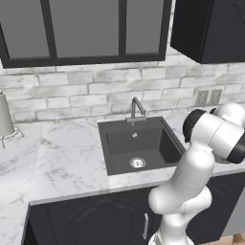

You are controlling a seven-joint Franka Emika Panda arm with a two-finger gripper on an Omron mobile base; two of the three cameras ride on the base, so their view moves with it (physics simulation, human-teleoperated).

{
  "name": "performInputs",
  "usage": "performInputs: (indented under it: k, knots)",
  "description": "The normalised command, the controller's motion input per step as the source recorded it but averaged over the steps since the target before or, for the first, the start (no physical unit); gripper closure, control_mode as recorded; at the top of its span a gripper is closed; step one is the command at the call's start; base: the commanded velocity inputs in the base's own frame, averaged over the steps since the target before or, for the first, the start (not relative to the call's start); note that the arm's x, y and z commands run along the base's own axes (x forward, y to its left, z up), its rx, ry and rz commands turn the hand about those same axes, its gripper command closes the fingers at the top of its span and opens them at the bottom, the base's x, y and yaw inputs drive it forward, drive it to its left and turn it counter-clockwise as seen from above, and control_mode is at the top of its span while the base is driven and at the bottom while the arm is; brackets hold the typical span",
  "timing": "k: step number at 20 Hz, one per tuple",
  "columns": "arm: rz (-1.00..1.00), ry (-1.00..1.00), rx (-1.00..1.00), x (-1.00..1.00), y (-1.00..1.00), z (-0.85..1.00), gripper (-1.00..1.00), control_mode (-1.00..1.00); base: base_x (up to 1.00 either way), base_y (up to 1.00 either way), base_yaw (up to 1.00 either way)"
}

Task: Dump the lemon from the pot into the sink. Then turn on the water and wash the lemon. Then turn off the water and put the lemon back in the pot.

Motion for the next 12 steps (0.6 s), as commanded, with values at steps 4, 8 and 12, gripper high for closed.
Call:
performInputs:
  k: [4, 8, 12]
  knots:
    - [-0.02, 0.0, 0.0, 0.09, -0.05, -0.14, -1.0, -1.0, 0.0, 0.0, 0.0]
    - [-0.02, 0.0, 0.0, 0.01, -0.01, -0.26, -1.0, -1.0, 0.0, 0.0, 0.0]
    - [-0.02, 0.0, 0.0, 0.0, 0.0, -0.31, -1.0, -1.0, 0.0, 0.0, 0.0]
